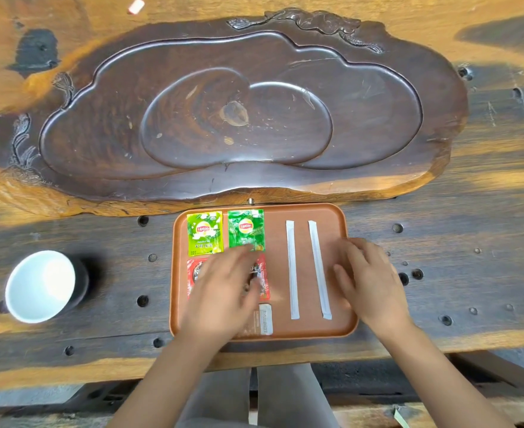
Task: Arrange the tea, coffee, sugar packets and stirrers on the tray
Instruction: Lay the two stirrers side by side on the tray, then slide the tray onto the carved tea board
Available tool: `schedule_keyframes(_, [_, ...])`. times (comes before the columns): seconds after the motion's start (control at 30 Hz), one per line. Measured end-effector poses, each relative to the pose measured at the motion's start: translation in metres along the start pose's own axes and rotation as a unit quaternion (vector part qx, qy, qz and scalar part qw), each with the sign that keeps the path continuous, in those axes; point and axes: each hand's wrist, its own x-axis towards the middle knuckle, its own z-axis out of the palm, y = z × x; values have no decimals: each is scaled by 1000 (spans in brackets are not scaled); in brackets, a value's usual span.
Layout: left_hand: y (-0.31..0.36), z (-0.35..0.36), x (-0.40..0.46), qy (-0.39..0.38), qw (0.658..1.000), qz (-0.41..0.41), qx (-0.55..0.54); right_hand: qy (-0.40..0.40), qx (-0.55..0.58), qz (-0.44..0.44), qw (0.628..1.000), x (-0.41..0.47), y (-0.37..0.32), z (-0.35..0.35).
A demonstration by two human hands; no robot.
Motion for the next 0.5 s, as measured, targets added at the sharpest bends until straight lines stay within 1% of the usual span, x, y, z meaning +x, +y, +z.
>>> schedule_keyframes(0.03, [-11,-9,-3,31,999,-40,12,-9,15,38,999,0,-1,-1])
schedule_keyframes(0.1, [-35,-25,-12,72,983,-167,14,-41,51,114,991,3,0,-1])
schedule_keyframes(0.17, [-59,-33,-23,66,955,-289,5,-66,87,169,980,5,3,2])
schedule_keyframes(0.2, [-70,-35,-28,47,944,-325,2,-76,97,183,975,6,4,3])
schedule_keyframes(0.3, [-88,-32,-36,-20,917,-393,-70,-93,111,204,968,4,1,2])
schedule_keyframes(0.37, [-89,-28,-37,-55,900,-413,-130,-97,115,212,966,4,-1,0])
schedule_keyframes(0.5, [-87,-24,-40,-56,907,-388,-155,-102,121,223,962,5,-1,-3])
